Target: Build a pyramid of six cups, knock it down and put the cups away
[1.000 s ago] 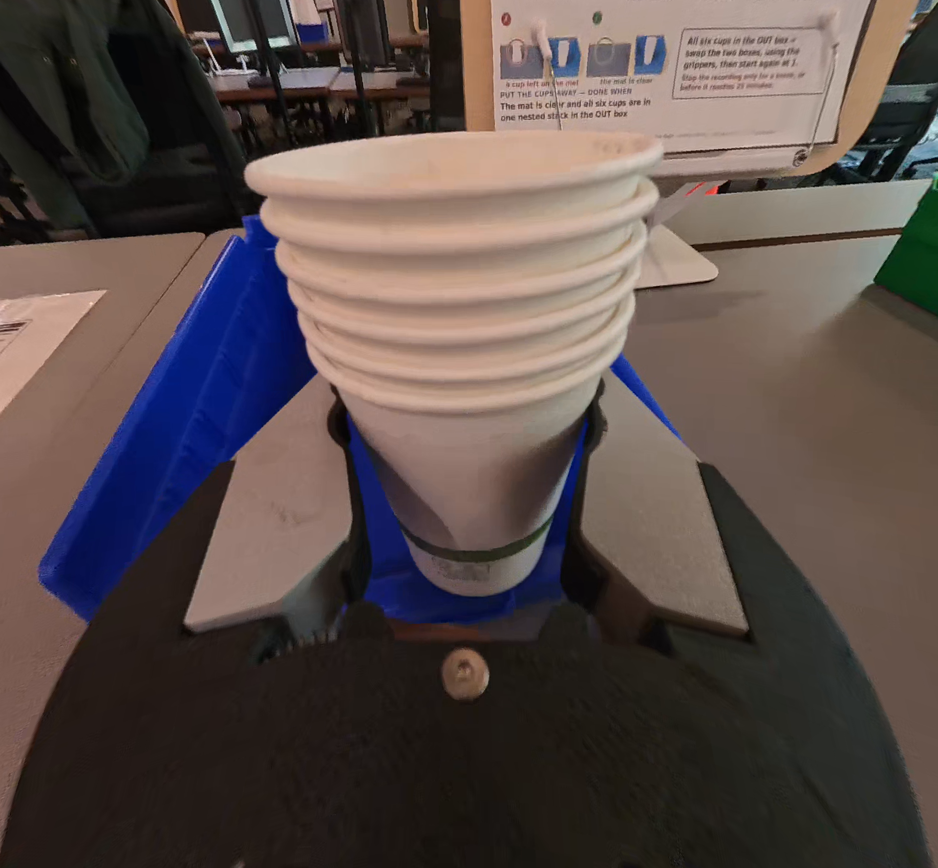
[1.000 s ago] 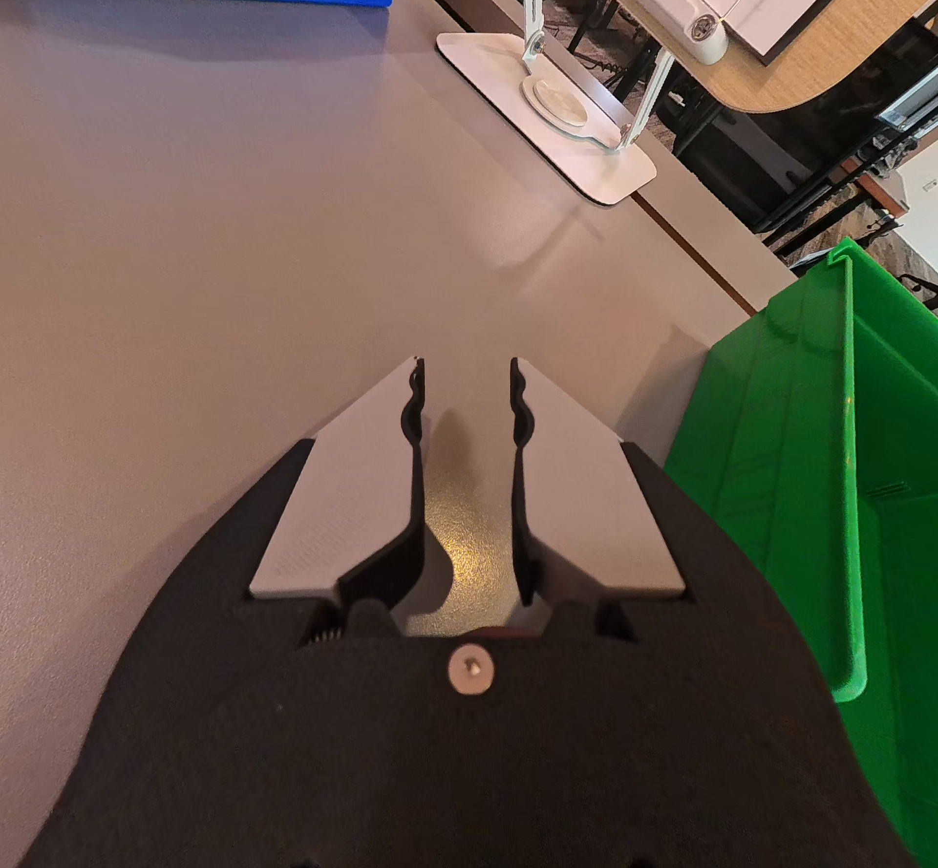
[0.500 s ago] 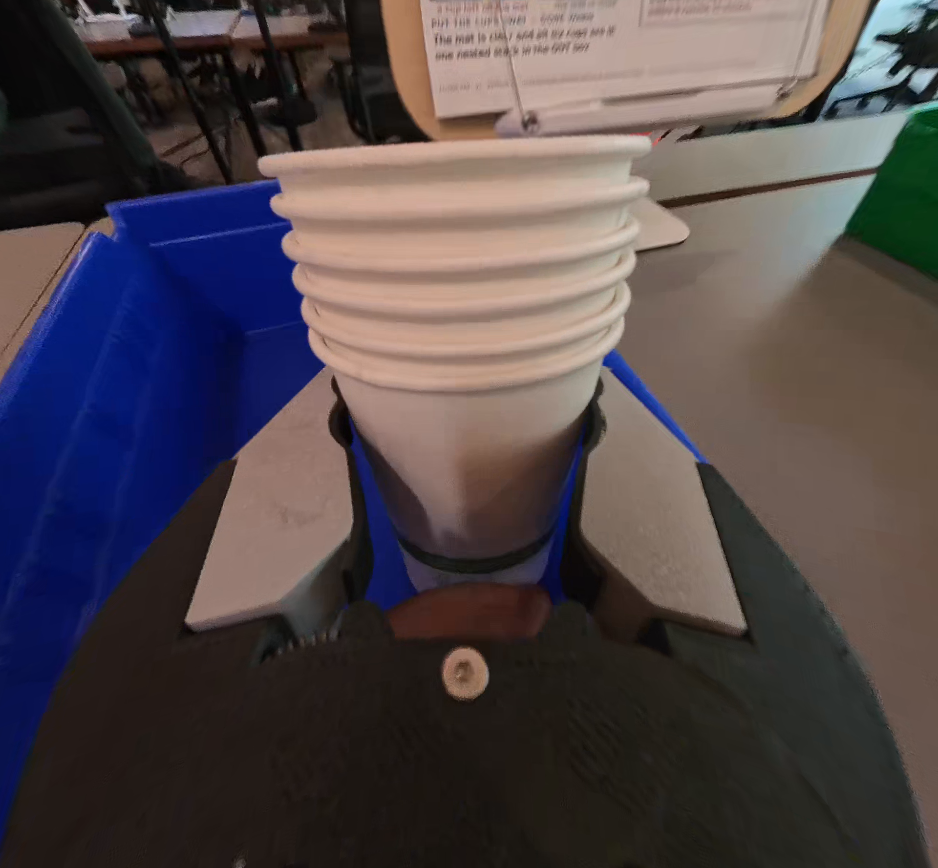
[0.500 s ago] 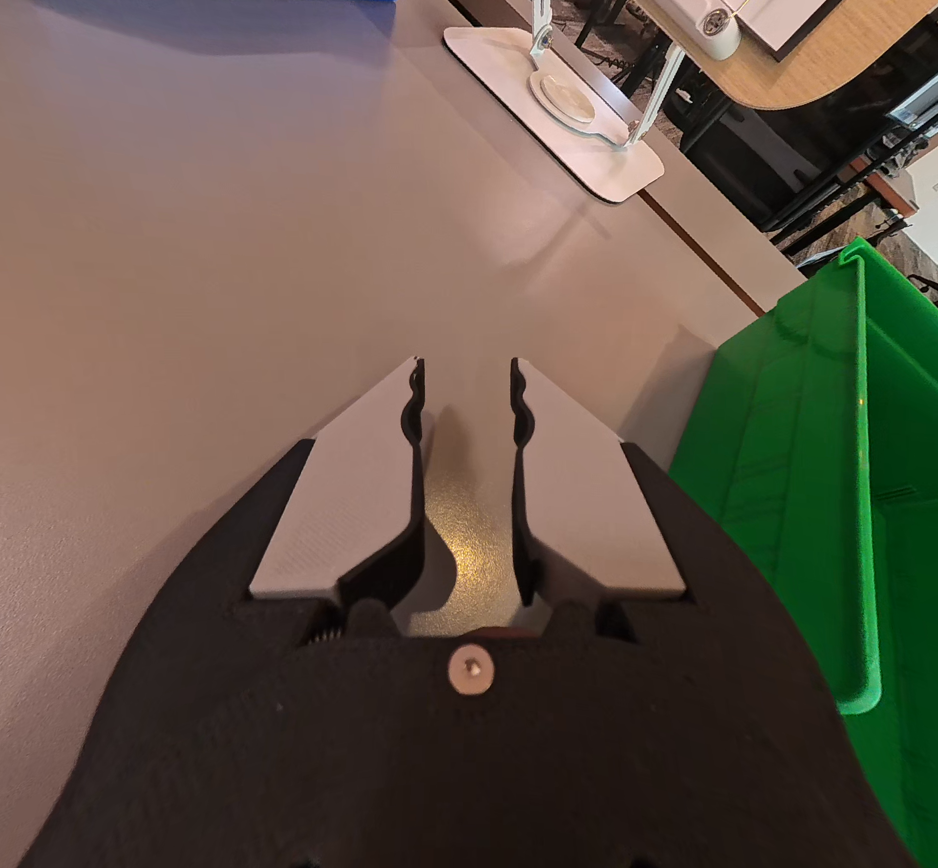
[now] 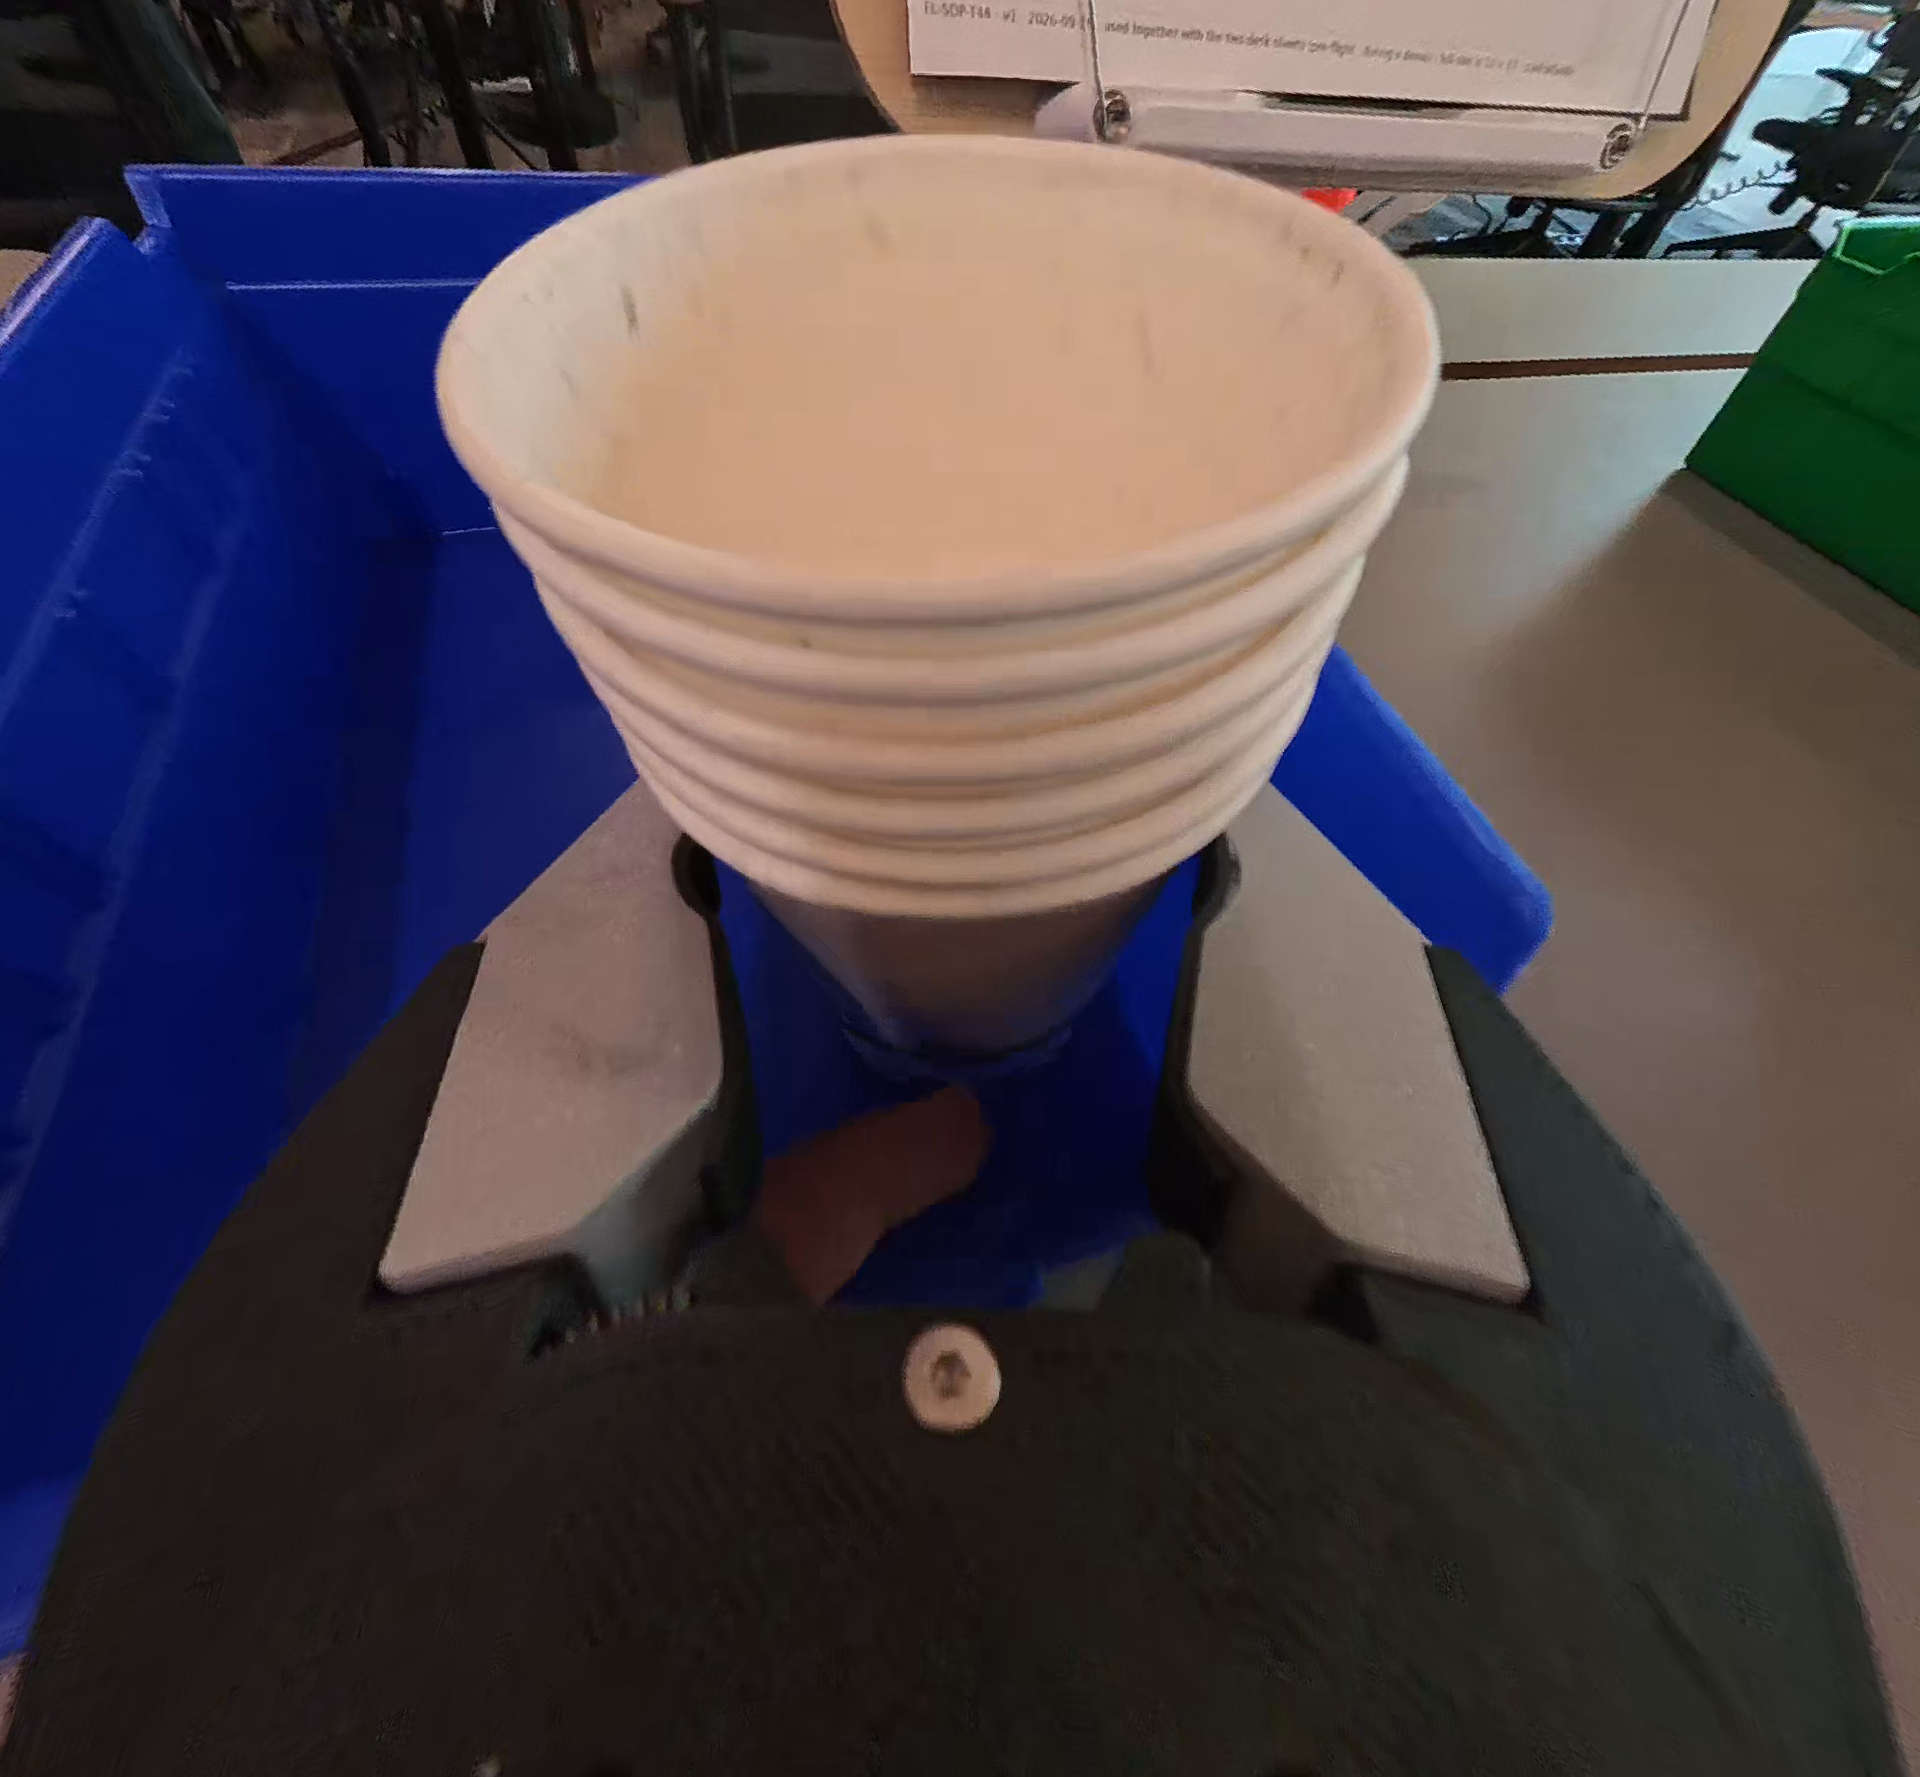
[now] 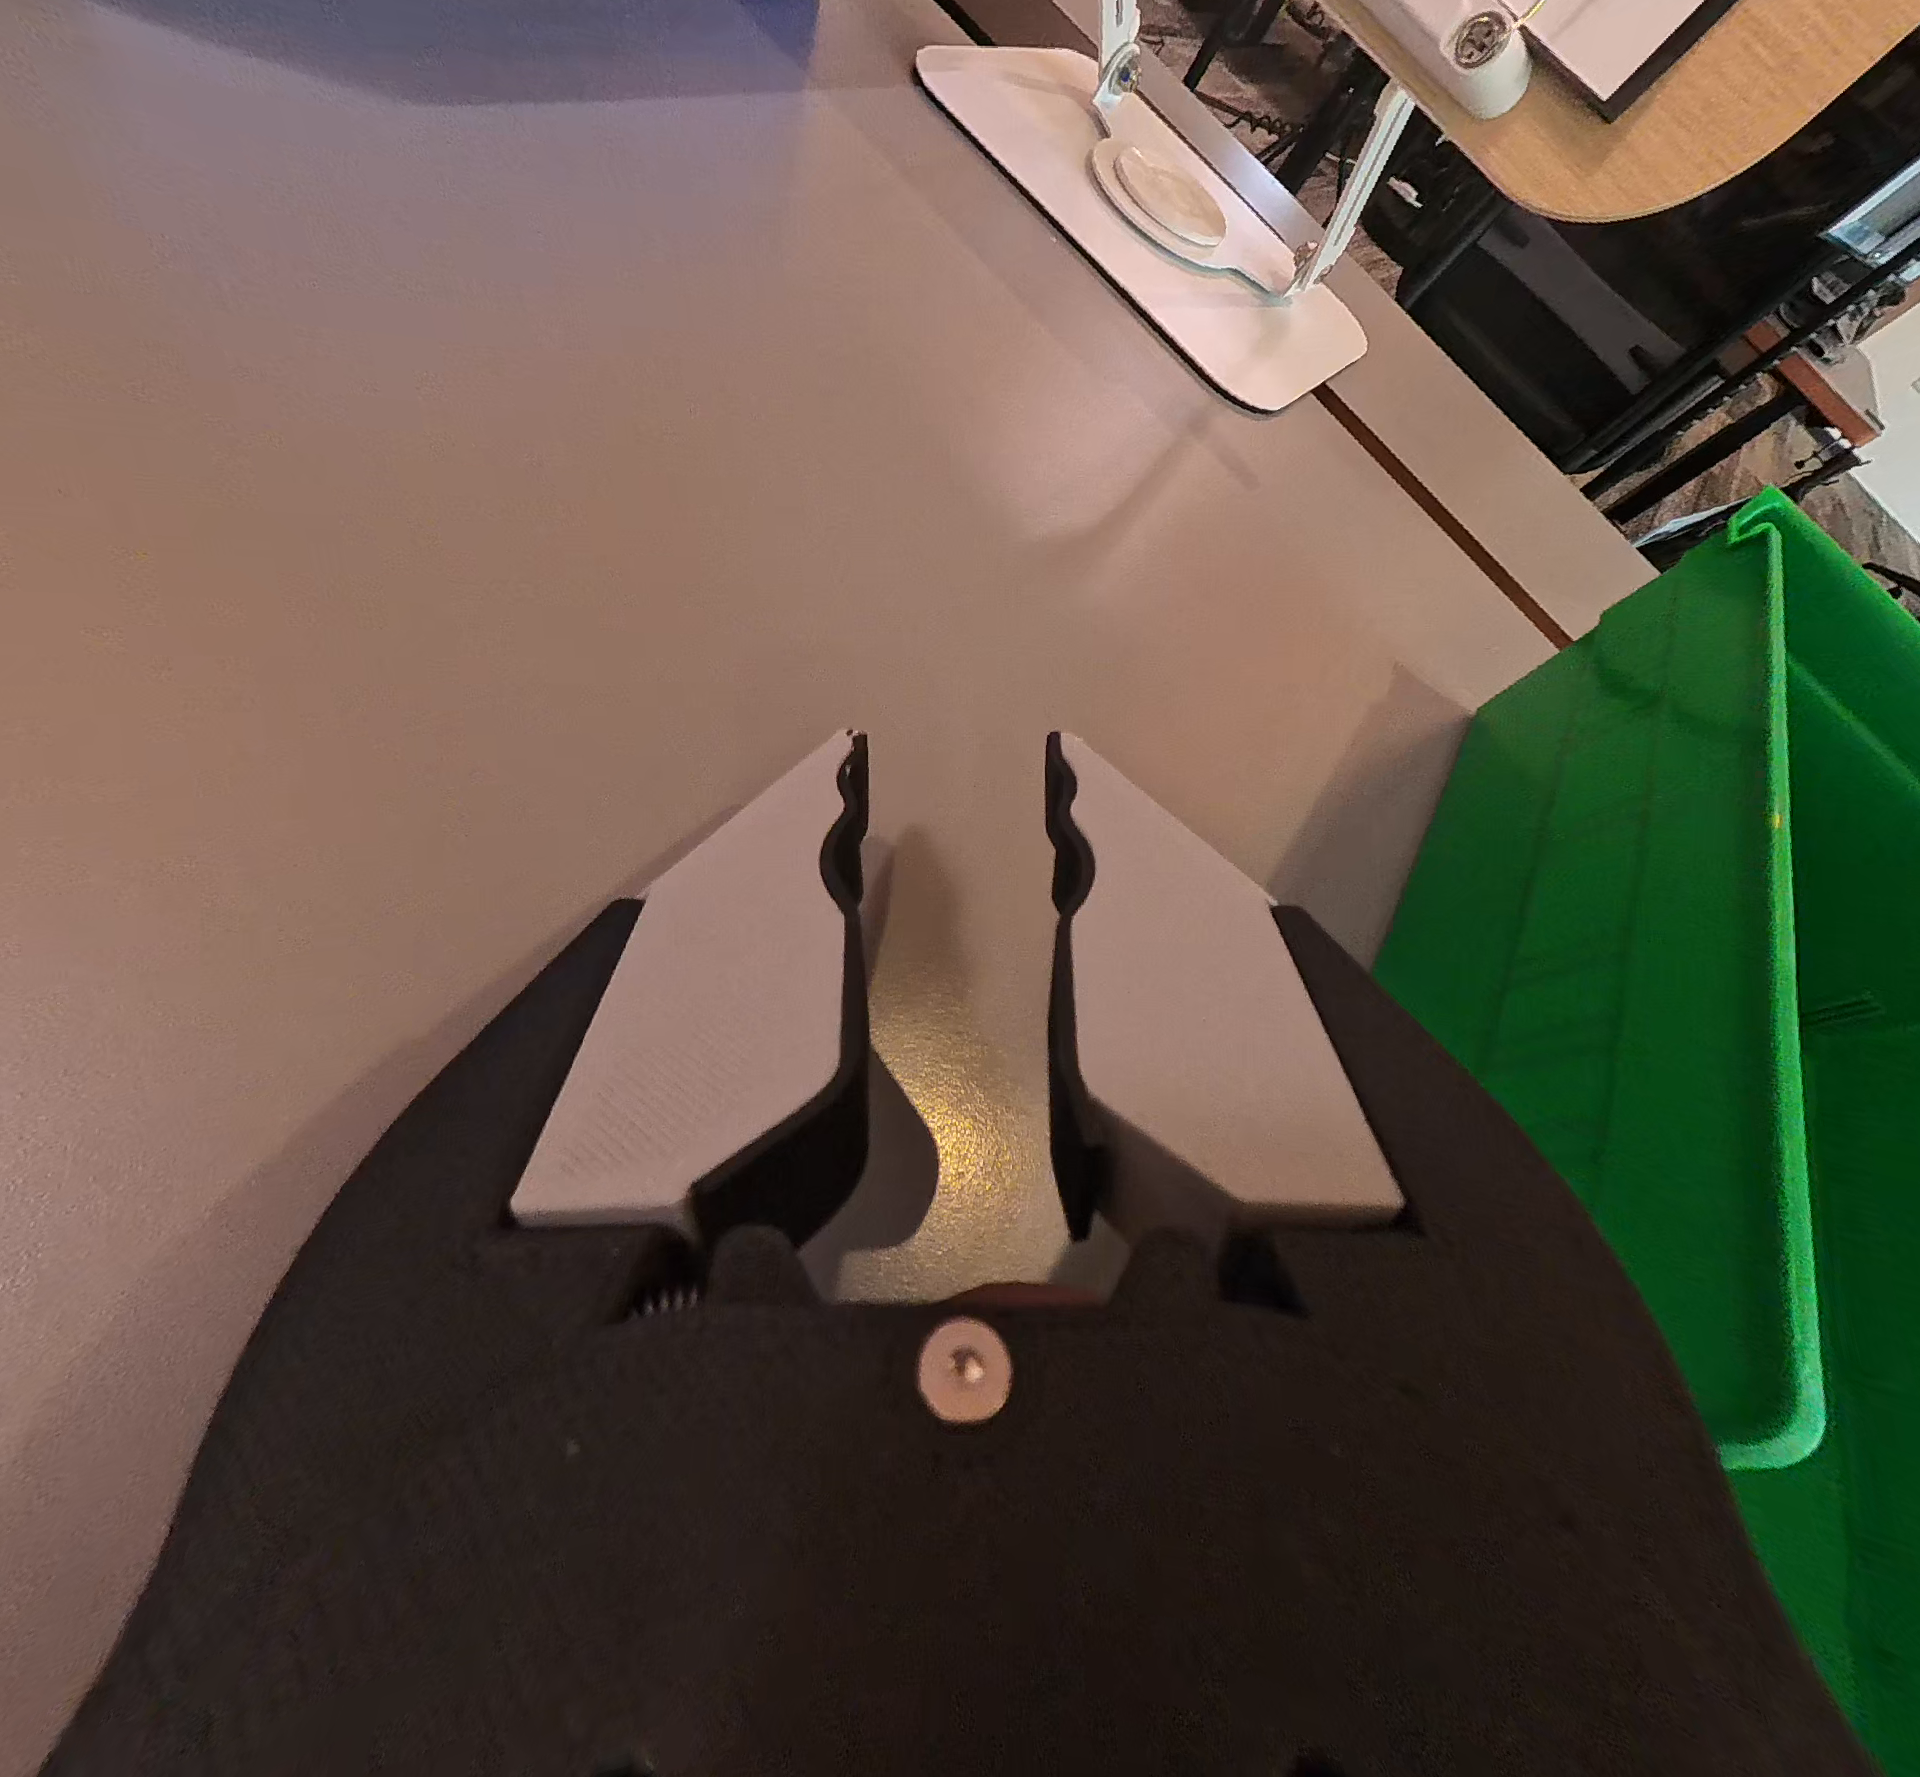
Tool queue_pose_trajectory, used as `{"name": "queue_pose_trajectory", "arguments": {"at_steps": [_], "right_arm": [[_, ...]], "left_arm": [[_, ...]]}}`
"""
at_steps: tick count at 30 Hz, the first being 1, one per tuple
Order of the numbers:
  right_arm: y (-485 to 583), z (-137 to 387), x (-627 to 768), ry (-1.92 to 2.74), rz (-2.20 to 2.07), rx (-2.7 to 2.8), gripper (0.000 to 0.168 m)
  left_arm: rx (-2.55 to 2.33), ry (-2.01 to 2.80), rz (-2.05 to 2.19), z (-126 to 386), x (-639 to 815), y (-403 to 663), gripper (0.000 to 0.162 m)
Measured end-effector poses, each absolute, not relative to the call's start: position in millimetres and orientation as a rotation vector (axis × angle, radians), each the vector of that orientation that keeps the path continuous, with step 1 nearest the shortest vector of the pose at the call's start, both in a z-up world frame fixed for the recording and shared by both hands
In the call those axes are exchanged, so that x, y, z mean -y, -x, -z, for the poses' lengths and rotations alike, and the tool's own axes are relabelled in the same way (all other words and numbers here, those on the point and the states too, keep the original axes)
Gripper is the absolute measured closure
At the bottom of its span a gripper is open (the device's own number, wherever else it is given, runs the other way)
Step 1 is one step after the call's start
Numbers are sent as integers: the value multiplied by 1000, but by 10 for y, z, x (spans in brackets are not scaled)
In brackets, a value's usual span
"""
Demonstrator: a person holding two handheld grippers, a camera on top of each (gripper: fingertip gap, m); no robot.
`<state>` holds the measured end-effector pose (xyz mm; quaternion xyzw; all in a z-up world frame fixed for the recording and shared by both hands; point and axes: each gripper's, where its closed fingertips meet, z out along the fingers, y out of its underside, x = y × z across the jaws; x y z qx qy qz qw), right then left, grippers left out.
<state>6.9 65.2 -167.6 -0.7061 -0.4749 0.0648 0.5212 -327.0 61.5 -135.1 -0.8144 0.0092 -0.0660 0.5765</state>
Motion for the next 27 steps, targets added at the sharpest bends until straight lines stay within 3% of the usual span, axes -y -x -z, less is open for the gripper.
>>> {"name": "queue_pose_trajectory", "arguments": {"at_steps": [12,16,27], "right_arm": [[-72,1698,-656,1701,-159,1140,137],[-74,1705,-659,1706,-161,1140,136],[-81,1713,-664,1710,-157,1139,136]], "left_arm": [[-302,1877,-169,1116,-256,3307,68],[-352,1789,-234,844,-61,3361,80],[-436,1792,-214,479,52,3351,95]]}}
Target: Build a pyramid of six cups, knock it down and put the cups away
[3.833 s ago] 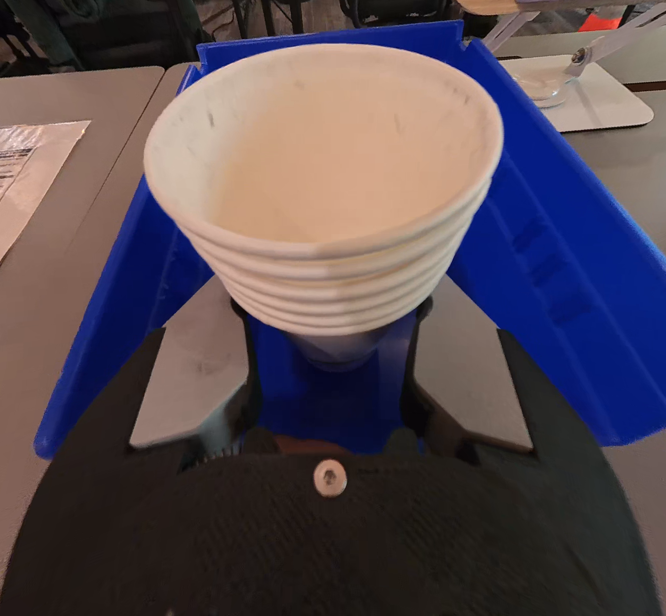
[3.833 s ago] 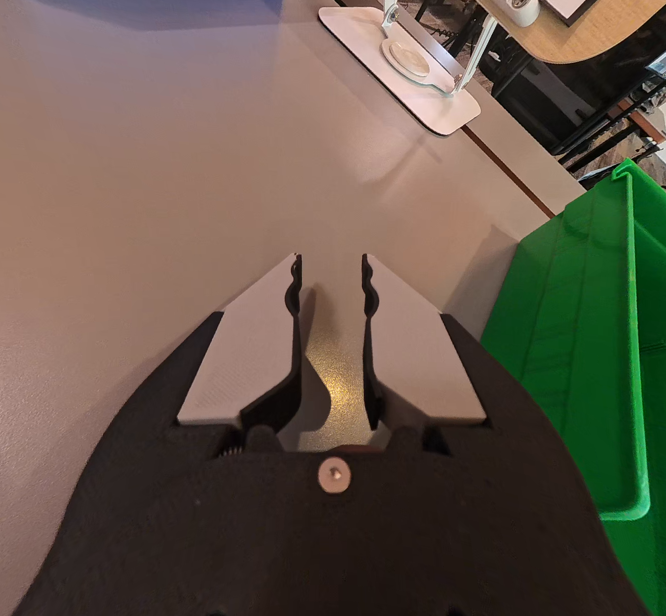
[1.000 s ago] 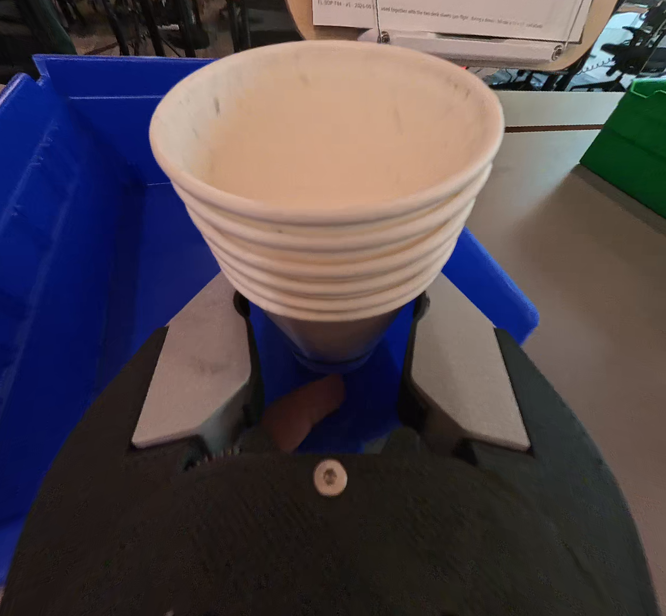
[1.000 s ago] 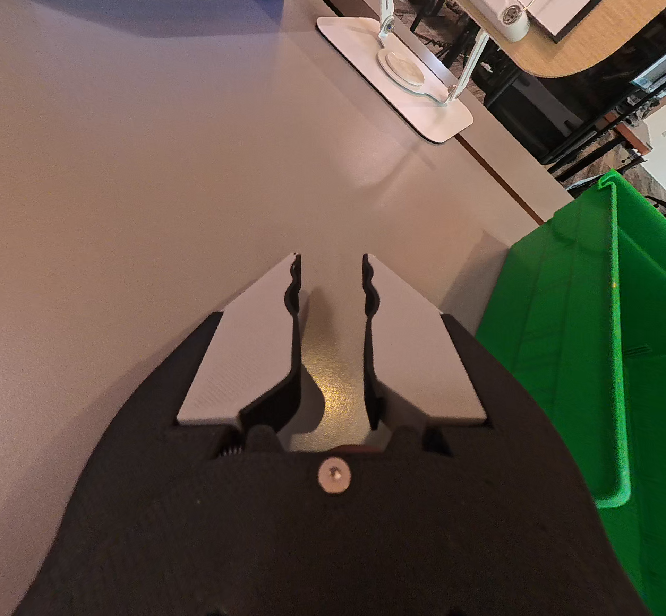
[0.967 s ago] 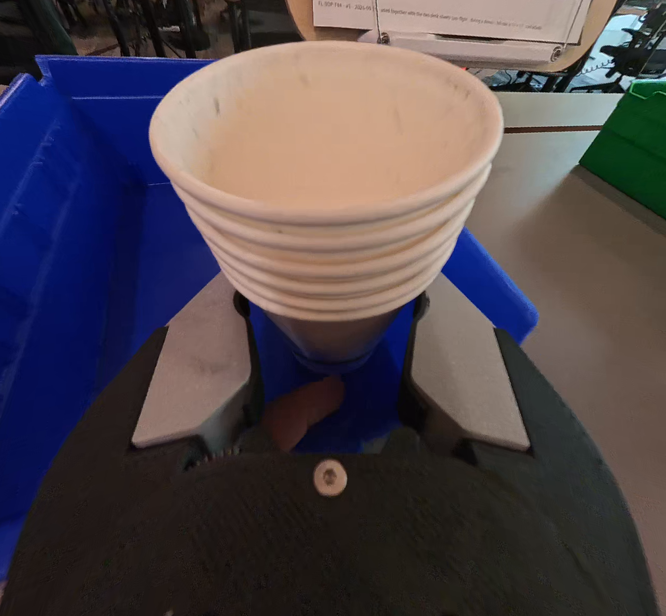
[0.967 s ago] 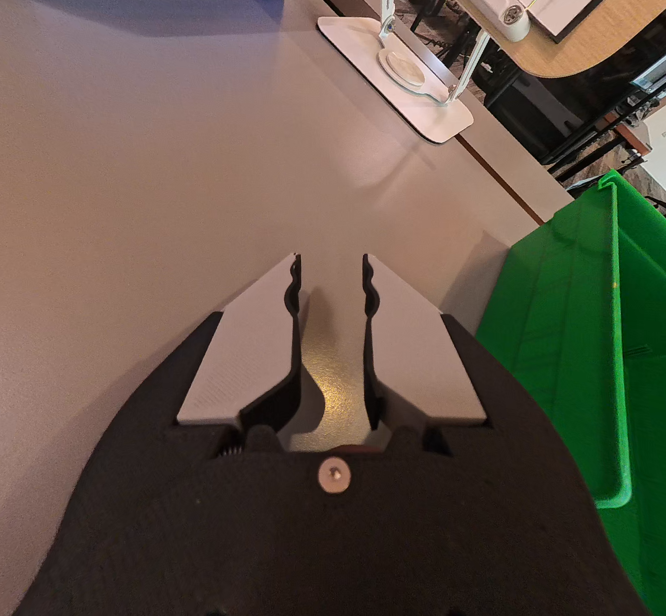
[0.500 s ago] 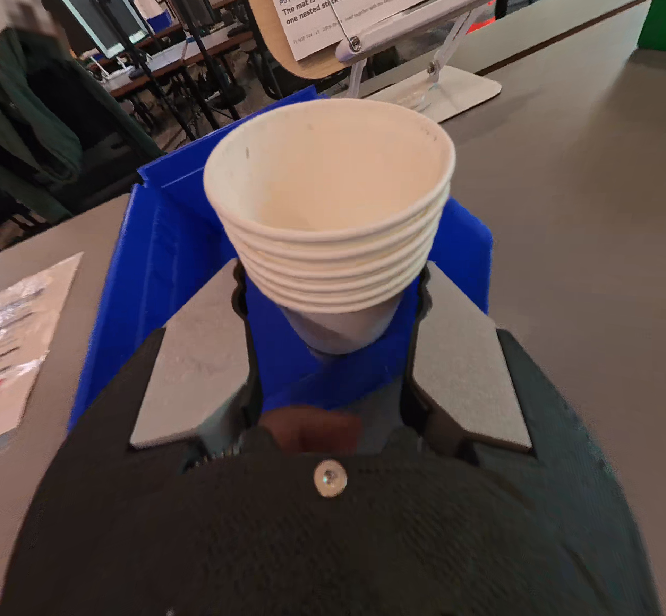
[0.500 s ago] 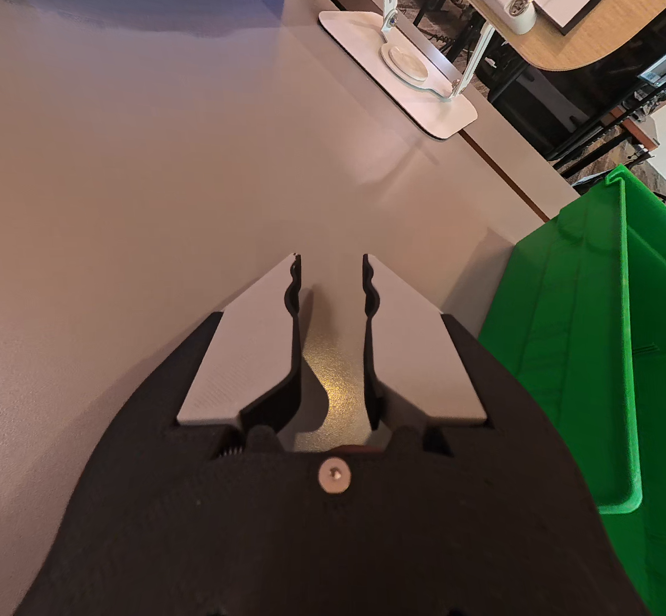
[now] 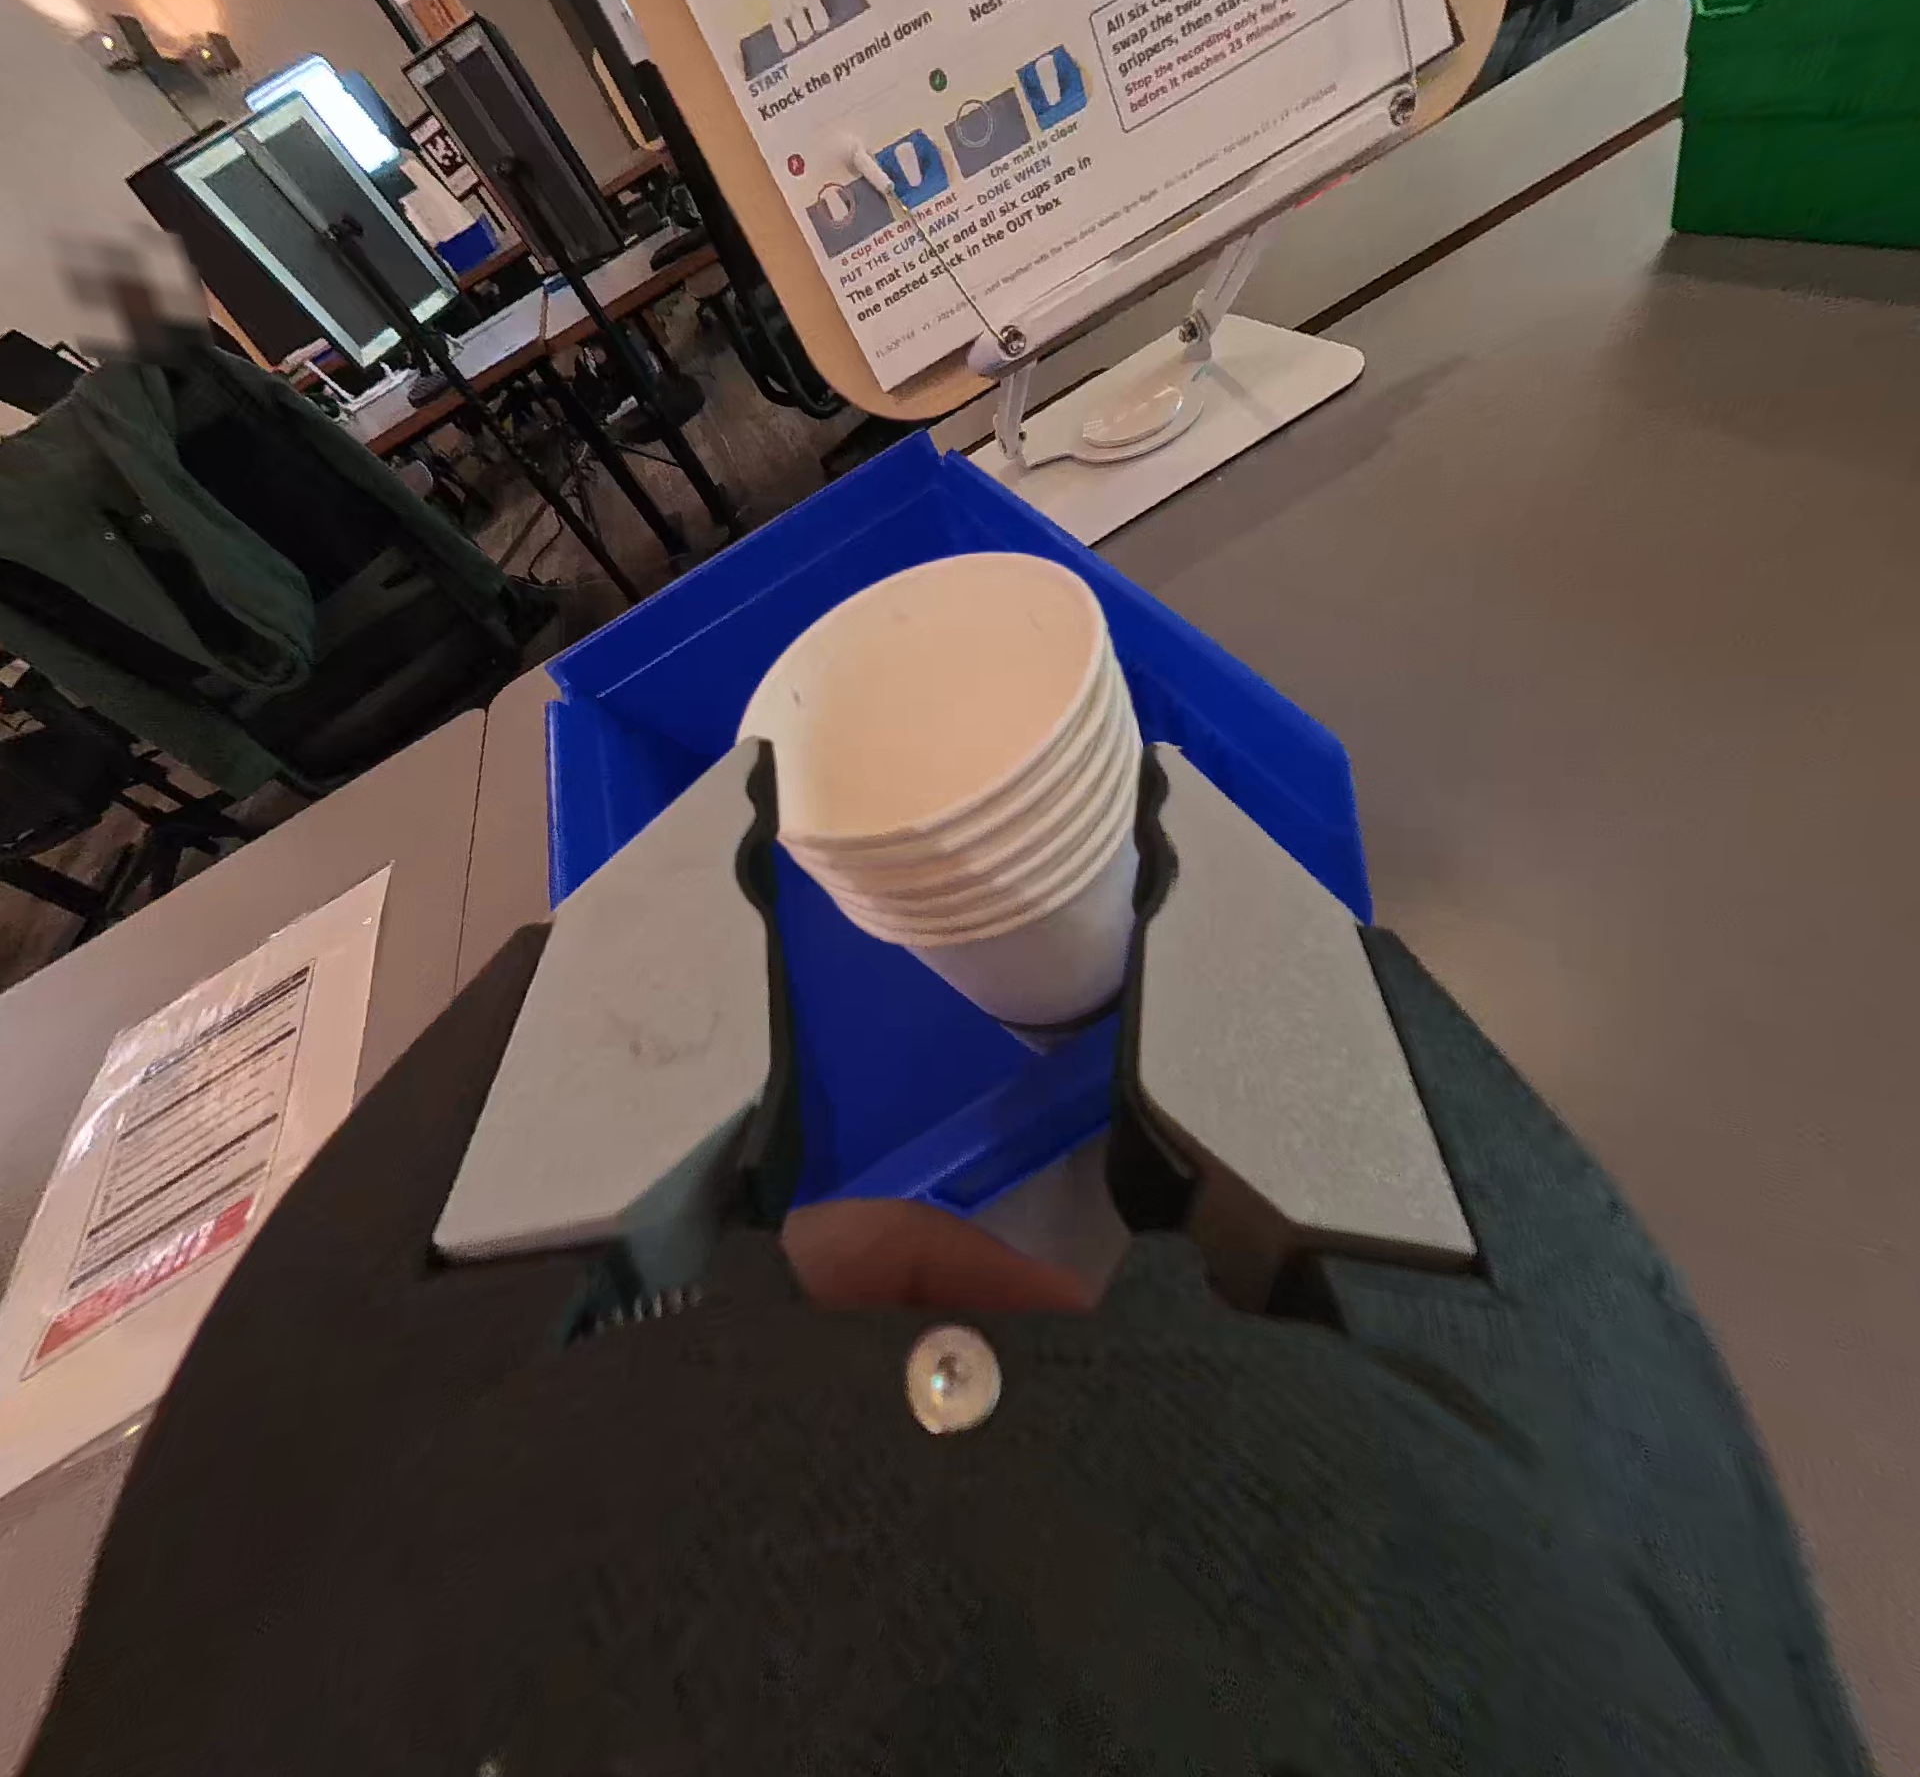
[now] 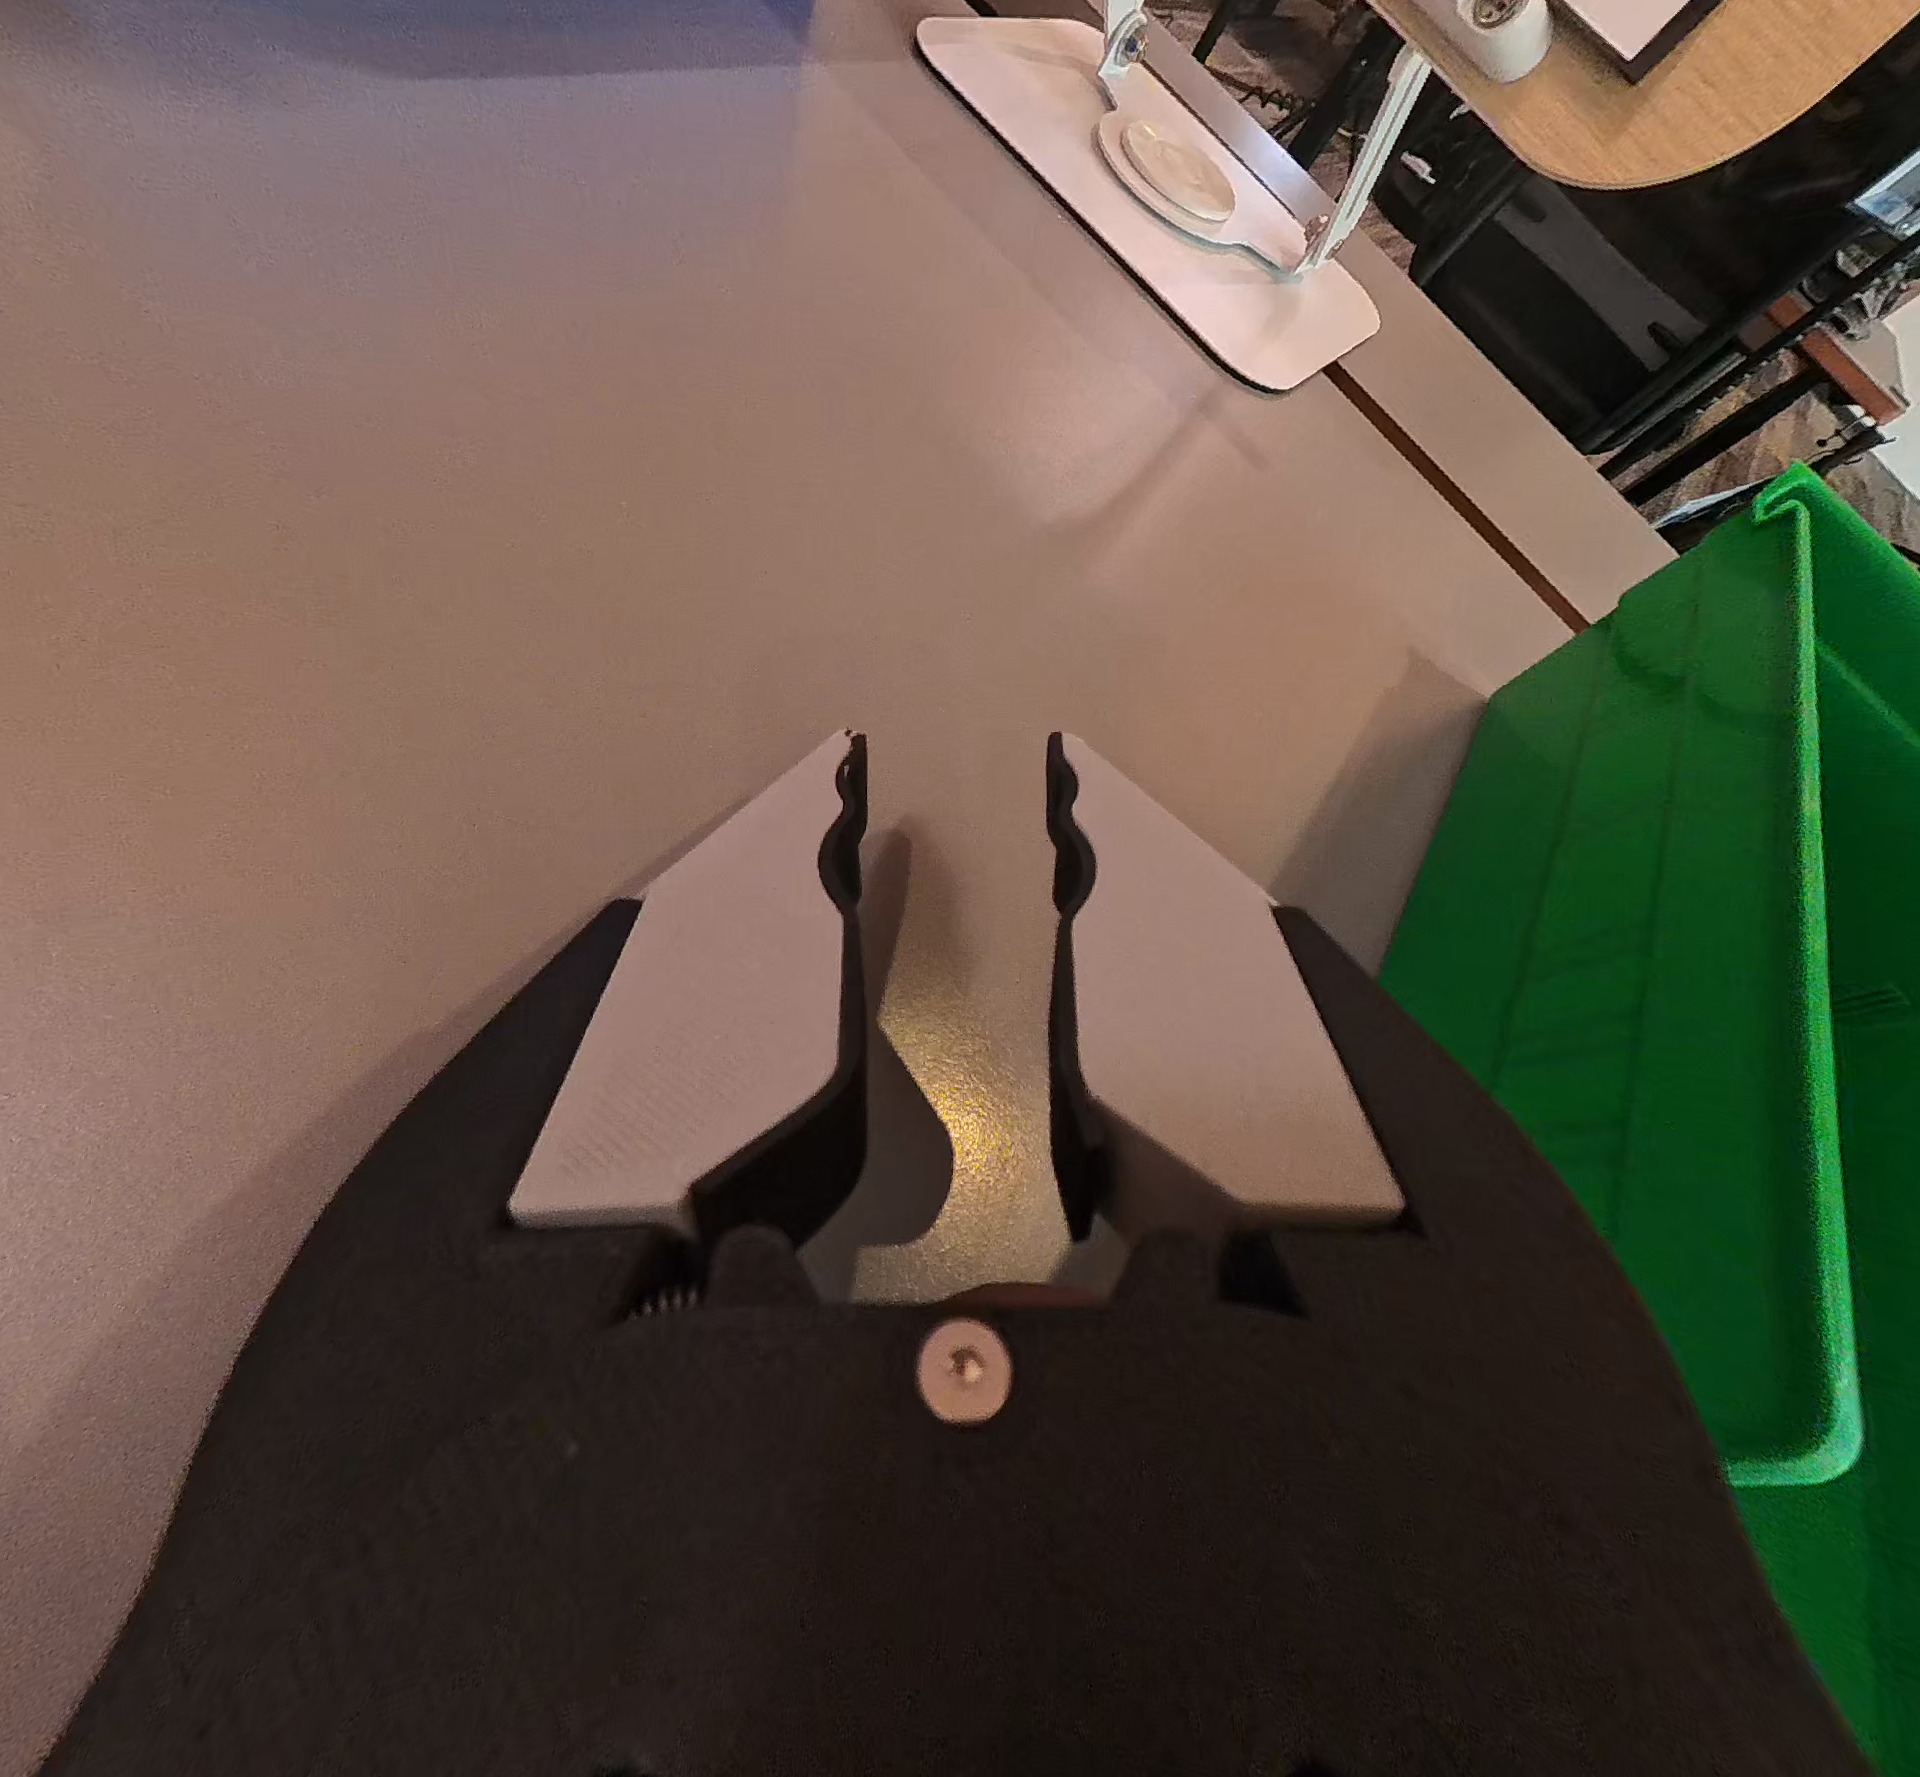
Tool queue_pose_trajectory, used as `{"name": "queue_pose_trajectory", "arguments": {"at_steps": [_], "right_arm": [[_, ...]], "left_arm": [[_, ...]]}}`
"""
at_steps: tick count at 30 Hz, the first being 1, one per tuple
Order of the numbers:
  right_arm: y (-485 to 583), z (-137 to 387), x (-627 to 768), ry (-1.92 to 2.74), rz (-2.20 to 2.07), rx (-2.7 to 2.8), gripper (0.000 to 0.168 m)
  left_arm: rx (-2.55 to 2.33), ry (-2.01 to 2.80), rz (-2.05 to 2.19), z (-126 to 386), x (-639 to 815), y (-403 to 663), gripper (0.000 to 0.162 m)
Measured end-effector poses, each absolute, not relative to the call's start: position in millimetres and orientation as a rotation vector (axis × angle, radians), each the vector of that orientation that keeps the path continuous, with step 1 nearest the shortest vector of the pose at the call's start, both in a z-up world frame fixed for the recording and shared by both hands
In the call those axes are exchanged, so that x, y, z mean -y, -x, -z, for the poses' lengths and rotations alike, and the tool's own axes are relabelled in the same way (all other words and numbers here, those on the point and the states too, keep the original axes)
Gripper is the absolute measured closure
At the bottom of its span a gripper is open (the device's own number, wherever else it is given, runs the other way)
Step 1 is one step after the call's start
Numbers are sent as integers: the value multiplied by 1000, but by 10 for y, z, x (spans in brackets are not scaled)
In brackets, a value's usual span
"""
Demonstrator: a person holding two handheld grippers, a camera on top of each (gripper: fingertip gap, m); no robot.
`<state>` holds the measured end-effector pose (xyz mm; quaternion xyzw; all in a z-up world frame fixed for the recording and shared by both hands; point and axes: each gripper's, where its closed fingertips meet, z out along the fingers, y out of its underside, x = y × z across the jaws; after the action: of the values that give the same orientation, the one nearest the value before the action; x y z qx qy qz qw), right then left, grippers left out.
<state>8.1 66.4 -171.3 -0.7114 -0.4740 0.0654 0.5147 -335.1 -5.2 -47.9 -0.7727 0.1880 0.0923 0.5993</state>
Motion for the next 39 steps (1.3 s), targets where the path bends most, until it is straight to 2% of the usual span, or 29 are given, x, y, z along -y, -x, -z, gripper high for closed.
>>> {"name": "queue_pose_trajectory", "arguments": {"at_steps": [4,8,12,23,39], "right_arm": [[-84,1688,-661,1701,-156,1134,137],[-92,1671,-664,1700,-165,1125,136],[-88,1665,-659,1696,-163,1128,136],[-83,1661,-655,1691,-157,1133,136],[-77,1678,-649,1693,-150,1144,136]], "left_arm": [[-513,1835,-263,506,-43,3316,114],[-538,1896,-205,542,-117,3259,124],[-531,1945,-133,551,-144,3241,151],[-524,2021,89,592,-55,3144,160],[-496,2024,246,496,-24,3033,161]]}}
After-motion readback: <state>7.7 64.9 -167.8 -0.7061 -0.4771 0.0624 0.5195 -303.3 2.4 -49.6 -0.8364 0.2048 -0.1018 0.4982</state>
